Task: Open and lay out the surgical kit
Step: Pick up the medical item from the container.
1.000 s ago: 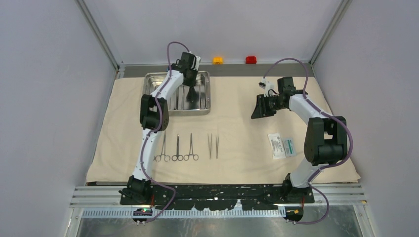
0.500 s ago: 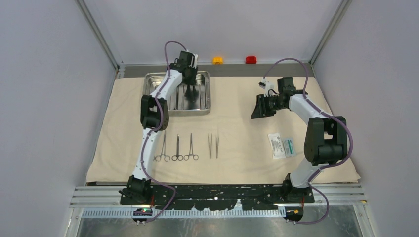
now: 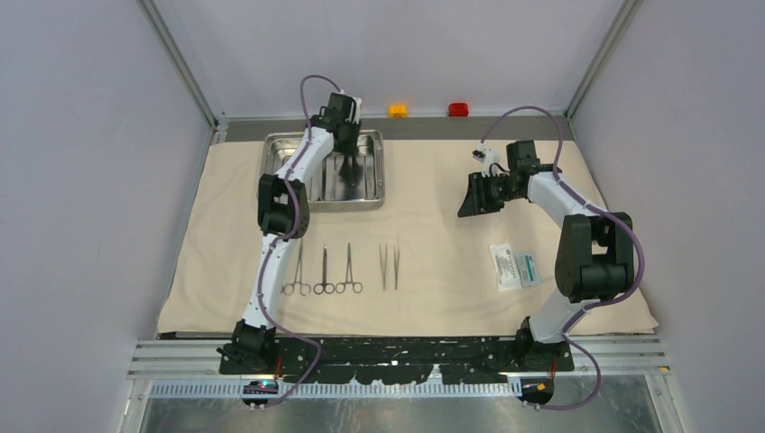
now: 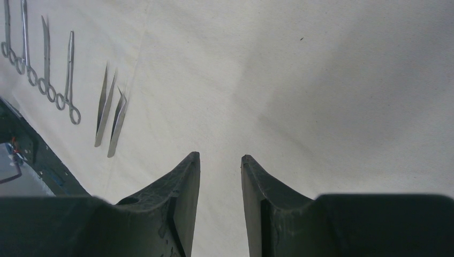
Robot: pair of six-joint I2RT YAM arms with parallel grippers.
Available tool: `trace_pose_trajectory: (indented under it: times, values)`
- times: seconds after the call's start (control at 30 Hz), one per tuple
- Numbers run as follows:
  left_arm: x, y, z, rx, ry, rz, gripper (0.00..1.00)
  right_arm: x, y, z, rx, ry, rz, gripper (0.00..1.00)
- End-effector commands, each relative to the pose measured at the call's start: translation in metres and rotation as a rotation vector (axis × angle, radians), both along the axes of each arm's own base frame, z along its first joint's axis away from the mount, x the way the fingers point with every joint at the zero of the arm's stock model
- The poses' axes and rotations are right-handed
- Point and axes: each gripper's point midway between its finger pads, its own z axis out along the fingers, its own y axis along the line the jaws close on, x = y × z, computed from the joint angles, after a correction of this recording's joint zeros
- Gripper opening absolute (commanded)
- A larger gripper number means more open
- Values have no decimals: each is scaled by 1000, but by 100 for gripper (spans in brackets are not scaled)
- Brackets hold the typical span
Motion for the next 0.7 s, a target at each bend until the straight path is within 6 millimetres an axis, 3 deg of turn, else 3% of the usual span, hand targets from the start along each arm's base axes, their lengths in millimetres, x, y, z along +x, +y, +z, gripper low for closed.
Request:
trace_pose_trajectory:
  times: [0.0,0.67]
  values:
    - [2,6,-13,-6,23,23,28,13,2,13,21,-46,2,40]
    - [17,9,-2,-58,-24,59,5,14,2,14,23,-46,-2,40]
